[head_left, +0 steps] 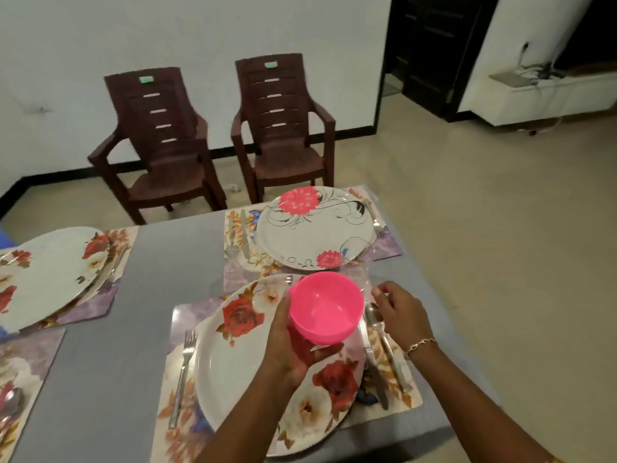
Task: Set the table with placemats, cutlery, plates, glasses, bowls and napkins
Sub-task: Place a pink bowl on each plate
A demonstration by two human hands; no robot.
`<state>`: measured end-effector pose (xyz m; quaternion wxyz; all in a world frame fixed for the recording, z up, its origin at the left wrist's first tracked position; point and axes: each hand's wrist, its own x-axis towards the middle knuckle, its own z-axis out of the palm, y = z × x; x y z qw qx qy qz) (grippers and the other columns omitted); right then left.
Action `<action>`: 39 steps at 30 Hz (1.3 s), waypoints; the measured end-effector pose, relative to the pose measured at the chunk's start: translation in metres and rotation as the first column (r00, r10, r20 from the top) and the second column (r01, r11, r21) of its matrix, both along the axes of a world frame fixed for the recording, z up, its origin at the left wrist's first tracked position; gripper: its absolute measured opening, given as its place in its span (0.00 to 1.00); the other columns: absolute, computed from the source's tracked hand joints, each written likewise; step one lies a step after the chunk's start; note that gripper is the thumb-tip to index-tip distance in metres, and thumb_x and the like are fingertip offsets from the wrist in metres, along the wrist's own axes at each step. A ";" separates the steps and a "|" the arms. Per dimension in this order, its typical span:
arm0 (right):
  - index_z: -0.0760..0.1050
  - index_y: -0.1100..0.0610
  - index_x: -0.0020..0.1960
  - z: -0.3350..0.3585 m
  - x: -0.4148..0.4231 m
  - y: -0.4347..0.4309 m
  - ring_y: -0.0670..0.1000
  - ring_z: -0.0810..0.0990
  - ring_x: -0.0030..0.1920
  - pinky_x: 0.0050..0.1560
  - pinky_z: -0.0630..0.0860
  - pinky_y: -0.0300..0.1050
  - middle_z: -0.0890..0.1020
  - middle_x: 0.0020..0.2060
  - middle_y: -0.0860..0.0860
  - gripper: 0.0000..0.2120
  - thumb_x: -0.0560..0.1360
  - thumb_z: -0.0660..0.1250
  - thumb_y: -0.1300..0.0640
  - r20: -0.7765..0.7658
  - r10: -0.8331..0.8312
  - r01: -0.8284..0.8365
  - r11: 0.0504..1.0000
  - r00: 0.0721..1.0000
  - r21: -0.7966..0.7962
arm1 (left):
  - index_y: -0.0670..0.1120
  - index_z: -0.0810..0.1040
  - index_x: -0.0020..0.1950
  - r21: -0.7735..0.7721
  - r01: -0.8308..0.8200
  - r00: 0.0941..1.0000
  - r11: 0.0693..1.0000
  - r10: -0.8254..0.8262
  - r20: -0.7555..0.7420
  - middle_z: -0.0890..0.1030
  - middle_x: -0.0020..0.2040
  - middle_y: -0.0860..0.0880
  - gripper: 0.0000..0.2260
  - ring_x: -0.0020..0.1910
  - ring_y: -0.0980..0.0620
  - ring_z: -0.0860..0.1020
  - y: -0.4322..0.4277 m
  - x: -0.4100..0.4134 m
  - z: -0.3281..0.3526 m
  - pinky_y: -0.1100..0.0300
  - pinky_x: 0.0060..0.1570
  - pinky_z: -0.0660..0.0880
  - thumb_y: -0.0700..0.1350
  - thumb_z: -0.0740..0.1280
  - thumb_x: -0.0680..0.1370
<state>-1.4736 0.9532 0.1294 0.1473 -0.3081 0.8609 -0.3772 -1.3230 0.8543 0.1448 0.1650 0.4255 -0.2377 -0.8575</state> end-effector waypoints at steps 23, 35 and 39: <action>0.74 0.47 0.51 0.026 -0.227 0.238 0.49 0.79 0.38 0.39 0.79 0.47 0.78 0.43 0.49 0.07 0.78 0.59 0.49 0.552 -0.035 0.205 0.946 0.833 -0.249 | 0.49 0.75 0.54 -0.052 0.306 0.952 0.951 -0.305 0.022 0.81 0.50 0.40 0.21 0.45 0.40 0.80 0.222 -0.283 0.005 0.51 0.39 0.78 0.63 0.55 0.77; 0.73 0.47 0.53 0.032 -0.383 0.250 0.50 0.79 0.38 0.36 0.78 0.44 0.77 0.42 0.50 0.06 0.79 0.58 0.50 0.496 0.095 0.025 0.973 0.863 -0.229 | 0.48 0.75 0.53 -0.128 0.191 0.982 0.973 -0.191 0.009 0.80 0.50 0.41 0.21 0.45 0.42 0.79 0.242 -0.427 0.009 0.52 0.39 0.76 0.62 0.54 0.77; 0.73 0.50 0.57 0.027 -0.438 0.207 0.49 0.74 0.31 0.30 0.75 0.42 0.75 0.37 0.49 0.09 0.79 0.59 0.52 0.465 0.156 -0.068 0.977 0.871 -0.201 | 0.48 0.75 0.56 -0.125 0.099 0.995 0.987 -0.101 -0.004 0.79 0.53 0.40 0.22 0.48 0.40 0.79 0.209 -0.473 -0.001 0.51 0.37 0.77 0.64 0.55 0.76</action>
